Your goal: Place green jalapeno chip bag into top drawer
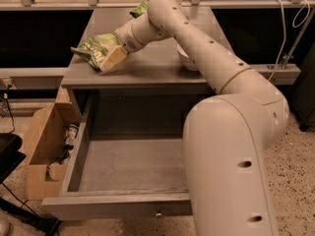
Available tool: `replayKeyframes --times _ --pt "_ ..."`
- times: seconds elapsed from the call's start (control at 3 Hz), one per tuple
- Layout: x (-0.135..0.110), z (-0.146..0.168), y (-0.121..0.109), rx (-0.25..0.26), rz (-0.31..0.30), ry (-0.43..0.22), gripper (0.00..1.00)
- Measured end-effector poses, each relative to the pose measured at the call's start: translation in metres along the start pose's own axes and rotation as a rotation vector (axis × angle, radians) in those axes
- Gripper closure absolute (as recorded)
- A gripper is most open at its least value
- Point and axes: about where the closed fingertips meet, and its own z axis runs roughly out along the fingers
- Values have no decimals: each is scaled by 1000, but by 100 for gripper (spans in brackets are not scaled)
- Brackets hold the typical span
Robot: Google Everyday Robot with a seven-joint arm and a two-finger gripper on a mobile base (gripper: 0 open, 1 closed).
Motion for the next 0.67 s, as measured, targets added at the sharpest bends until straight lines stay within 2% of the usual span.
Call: replayKeyframes --times 0.33,0.67 --pt "1 13 -4 -15 24 8 0" --pt "1 24 -8 -23 36 -4 16"
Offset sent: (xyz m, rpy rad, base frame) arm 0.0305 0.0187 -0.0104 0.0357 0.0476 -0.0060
